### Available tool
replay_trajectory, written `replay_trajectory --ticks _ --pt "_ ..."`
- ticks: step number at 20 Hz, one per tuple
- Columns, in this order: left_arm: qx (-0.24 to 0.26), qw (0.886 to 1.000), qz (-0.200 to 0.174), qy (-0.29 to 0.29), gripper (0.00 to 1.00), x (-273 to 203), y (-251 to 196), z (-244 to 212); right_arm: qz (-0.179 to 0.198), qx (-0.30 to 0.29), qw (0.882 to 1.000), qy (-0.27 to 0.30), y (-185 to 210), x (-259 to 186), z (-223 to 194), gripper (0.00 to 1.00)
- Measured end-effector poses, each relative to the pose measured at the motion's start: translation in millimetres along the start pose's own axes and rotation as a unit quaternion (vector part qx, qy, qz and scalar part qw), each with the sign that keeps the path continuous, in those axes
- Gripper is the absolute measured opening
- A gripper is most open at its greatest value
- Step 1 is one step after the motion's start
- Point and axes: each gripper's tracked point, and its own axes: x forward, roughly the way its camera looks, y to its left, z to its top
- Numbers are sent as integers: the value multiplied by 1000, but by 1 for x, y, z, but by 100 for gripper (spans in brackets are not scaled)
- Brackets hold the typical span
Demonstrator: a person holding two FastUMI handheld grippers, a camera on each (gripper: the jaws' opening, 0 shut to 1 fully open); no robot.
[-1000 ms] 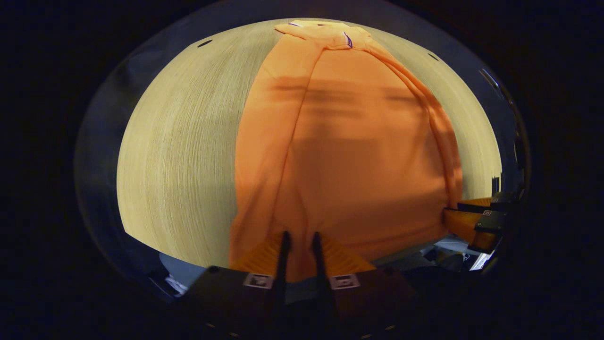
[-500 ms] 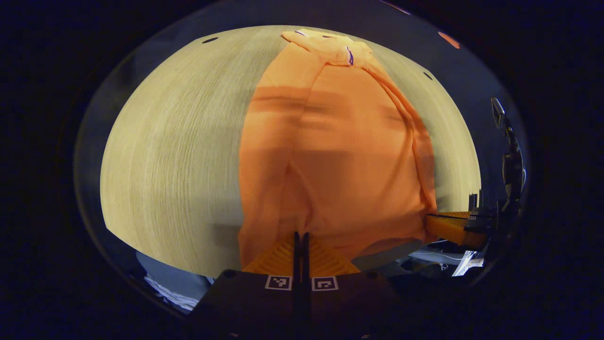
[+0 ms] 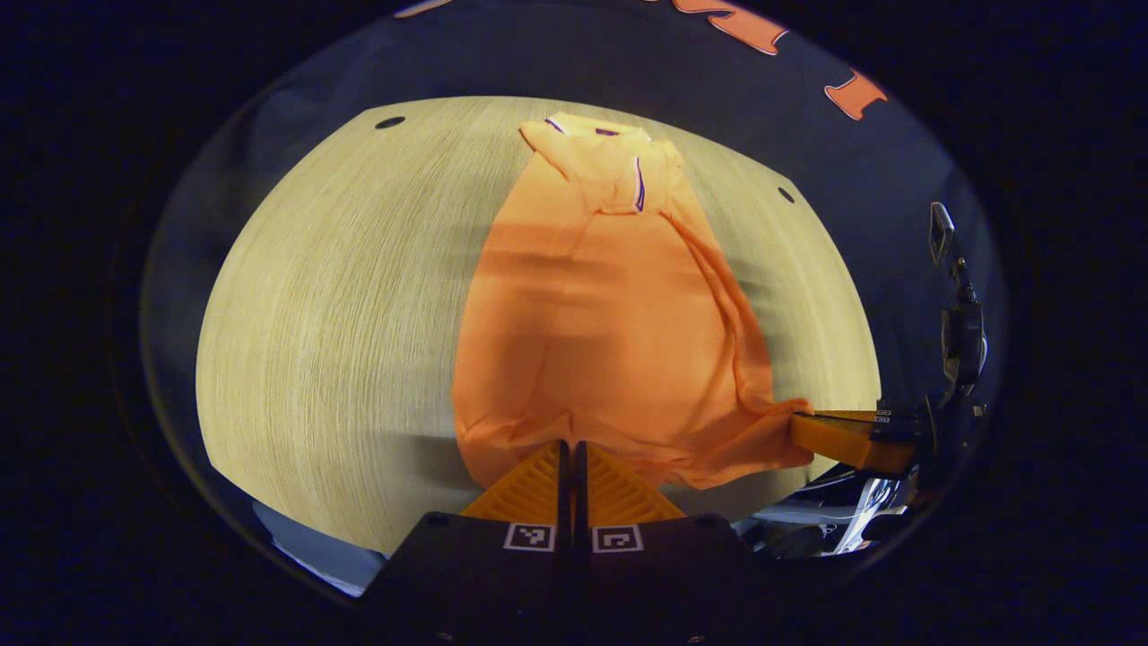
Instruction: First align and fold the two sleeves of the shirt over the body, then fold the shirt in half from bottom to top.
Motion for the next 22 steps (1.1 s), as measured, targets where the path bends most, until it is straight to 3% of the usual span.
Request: replay_trajectory --ticks 12,15,18,20,22 --pt "1 993 -12 -115 1 -12 1 119 6 5 994 -111 1 -17 113 0" --pt "-21 996 -16 -90 1 -13 10 100 8 2 993 -116 3 -17 120 0" --pt "-62 998 -25 -22 1 -12 1 52 15 -3 994 -104 6 -14 111 0" --pt "-71 997 -7 11 1 3 3 28 19 -3 995 -101 5 -15 103 0" --pt "-99 994 -22 30 3 13 -1 23 21 -2 995 -103 2 -18 100 0"
